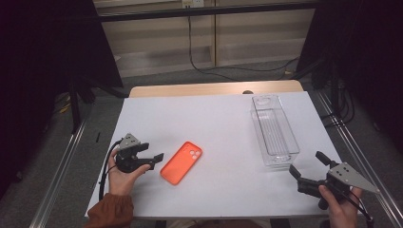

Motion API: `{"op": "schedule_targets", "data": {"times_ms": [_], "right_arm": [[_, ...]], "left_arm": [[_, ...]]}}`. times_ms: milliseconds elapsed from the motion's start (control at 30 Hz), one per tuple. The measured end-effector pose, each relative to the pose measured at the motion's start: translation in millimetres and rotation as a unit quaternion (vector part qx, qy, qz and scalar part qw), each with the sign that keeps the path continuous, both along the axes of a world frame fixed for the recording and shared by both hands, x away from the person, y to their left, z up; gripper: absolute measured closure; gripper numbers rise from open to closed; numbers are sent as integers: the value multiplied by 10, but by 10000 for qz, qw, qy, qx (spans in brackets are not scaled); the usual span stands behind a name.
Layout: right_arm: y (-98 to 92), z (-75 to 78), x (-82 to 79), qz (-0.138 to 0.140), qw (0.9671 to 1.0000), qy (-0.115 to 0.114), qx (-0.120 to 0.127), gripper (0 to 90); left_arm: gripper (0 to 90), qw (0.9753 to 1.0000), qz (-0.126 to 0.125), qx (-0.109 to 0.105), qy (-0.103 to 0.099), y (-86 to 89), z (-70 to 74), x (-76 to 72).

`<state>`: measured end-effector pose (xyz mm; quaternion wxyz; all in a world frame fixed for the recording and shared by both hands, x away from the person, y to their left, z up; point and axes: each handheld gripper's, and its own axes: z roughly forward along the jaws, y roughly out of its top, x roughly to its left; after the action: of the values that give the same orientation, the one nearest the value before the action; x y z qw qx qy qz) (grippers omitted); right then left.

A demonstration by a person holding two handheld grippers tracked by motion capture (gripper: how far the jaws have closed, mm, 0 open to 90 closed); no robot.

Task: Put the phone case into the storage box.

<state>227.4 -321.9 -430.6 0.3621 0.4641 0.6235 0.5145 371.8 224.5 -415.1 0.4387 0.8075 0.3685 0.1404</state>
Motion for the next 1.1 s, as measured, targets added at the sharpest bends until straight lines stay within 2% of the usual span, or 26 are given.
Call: {"op": "schedule_targets", "data": {"times_ms": [133,200,267,433,467,567,633,700,767,867,1100], "right_arm": [[4,0,0,3,10000,3,30,6],[2,1,-3,8,10000,-7,17,6],[3,1,-4,8,10000,-15,24,6],[6,1,-3,16,10000,-1,13,6],[8,1,-3,11,10000,0,23,7],[6,-1,0,11,10000,15,23,6],[6,-2,3,16,10000,12,11,7],[10,0,0,21,10000,19,24,7],[9,0,-1,26,10000,15,14,7],[9,-1,4,35,10000,12,1,7],[7,-3,7,30,10000,11,-2,7]], "left_arm": [[120,9999,-14,-142,-42,-19,38,-54],[96,9998,-55,-162,45,-27,44,-72],[65,9998,-125,-49,149,-46,42,-83],[67,9991,-286,80,309,-91,11,-102],[66,9990,-254,47,360,-98,10,-105],[63,9978,-374,-128,530,-101,13,-94],[63,9976,-381,-251,526,-105,17,-90],[61,9972,-371,-264,590,-120,19,-87],[59,9970,-386,-180,651,-154,3,-75],[59,9950,-509,-98,857,-207,-14,-52],[59,9936,-612,267,907,-348,-5,-46]]}}
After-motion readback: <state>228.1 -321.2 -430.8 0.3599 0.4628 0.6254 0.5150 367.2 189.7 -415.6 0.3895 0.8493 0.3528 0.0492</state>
